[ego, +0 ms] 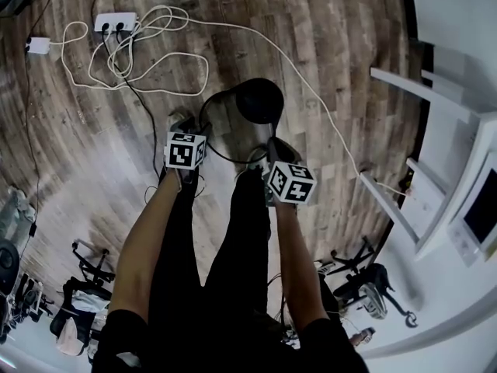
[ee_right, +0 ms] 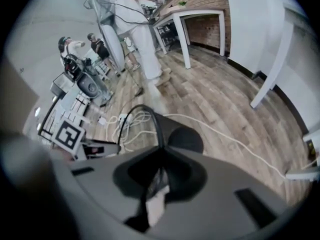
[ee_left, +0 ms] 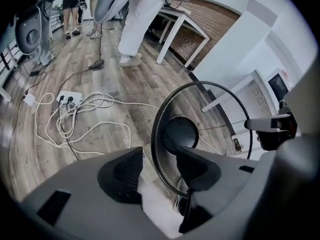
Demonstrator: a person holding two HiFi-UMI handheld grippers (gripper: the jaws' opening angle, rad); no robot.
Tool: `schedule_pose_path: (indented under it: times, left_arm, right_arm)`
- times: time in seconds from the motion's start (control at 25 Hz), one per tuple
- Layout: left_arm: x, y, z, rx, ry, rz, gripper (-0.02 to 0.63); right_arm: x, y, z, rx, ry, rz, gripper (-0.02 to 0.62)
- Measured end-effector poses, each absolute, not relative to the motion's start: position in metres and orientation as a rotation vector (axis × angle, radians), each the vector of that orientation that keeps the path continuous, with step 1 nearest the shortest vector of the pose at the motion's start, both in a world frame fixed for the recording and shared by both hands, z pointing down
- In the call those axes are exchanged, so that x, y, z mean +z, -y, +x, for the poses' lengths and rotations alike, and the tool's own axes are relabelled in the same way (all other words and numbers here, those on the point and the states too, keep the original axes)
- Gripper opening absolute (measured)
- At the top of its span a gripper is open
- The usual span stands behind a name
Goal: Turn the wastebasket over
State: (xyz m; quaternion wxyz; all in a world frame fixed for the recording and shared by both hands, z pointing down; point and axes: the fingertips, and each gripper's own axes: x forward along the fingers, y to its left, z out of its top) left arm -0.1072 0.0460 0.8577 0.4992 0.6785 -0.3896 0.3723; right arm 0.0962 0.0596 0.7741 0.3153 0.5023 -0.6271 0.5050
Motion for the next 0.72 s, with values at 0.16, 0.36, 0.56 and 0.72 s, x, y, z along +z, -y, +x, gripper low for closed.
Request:
schedule_pose_path:
  times: [0.16, 0.36, 0.56, 0.72]
  left_arm:
    - [0.871, -0.051, -0.114, 0.913, 0.96, 1.588, 0.217]
    - [0.872, -0.057, -0.122, 0.873, 1.019, 1.538, 0.072]
    - [0.865, -0.061, -0.116, 0.86, 0.994, 1.549, 0.059]
    - [0.872, -0.067, -0.113, 0.877, 0.983, 1.545, 0.057]
  right_arm:
    - [0.762, -0.057, 0.081, 1.321, 1.698, 1.291, 0.049]
    - [0.768, -0.058, 0.08, 1.317, 1.709, 1.27, 0.049]
    - [0.793, -0.065, 0.097, 1.354, 1.681, 1.266, 0.049]
    - [0.826, -0.075, 0.106, 1.411, 1.643, 1.262, 0.048]
